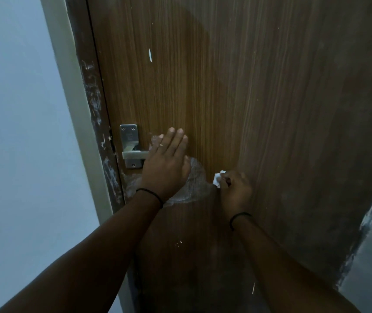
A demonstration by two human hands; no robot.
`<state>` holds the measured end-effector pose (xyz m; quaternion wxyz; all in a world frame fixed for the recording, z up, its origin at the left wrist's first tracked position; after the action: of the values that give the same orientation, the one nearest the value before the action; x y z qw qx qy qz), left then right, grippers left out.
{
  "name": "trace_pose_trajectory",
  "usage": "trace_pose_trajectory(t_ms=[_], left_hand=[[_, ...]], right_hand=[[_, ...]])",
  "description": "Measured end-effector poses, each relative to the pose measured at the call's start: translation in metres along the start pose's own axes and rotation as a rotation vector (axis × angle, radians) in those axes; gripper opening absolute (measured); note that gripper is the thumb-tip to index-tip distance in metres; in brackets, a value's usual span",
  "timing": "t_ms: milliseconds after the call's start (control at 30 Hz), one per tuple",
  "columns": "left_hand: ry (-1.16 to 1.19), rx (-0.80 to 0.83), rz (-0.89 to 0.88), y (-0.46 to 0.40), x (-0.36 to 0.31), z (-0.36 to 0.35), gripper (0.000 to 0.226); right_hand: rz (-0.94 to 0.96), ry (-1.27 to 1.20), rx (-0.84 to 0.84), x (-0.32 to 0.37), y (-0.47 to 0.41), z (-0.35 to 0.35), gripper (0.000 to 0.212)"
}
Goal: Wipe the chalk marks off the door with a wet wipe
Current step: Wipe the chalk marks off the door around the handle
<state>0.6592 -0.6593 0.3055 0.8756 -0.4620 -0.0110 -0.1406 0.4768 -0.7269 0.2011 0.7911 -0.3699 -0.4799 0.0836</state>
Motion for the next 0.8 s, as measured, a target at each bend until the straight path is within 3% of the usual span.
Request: trace_pose_trajectory(t_ms=[133,333,600,700,800], left_hand=[[0.033,-0.119,-0.242,0.030,-0.026,-0.004,0.044],[0.107,-0.153,-0.264,0.063,-0.023,-0.021,0.031],[0.171,-0.105,-0.002,0.070,0.027,-0.030,0.012],[0.180,-0.052,0.056,0.074,0.039,-0.037,0.015],[0.164,-0.019,0.064,0.080,0.043,-0.040,0.019]], right_hand=[[0.050,0.049,-0.058,0.019,-0.016,0.003,0.005],[0.218,0.086,0.128,0.025,0.015,-0.031,0.007],[0.134,-0.009,-0.057,0.036,-0.009,-0.012,0.008],[0.248,-0.001,-0.033,0.064,-0.008,-0.027,0.007],[0.284,0.038,0.119,0.054,0.009,-0.045,0.007]])
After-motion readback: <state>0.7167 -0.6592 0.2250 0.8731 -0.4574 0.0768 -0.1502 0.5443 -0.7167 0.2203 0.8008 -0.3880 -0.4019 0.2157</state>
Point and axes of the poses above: each hand's wrist, its own y-axis away from the middle knuckle, its own z-axis out of the back of the hand, x = y × z, the point moved 10 cm from there along -y, towards the middle knuckle, and after that the axes turned 1 degree about z, right-handed, at the moved point
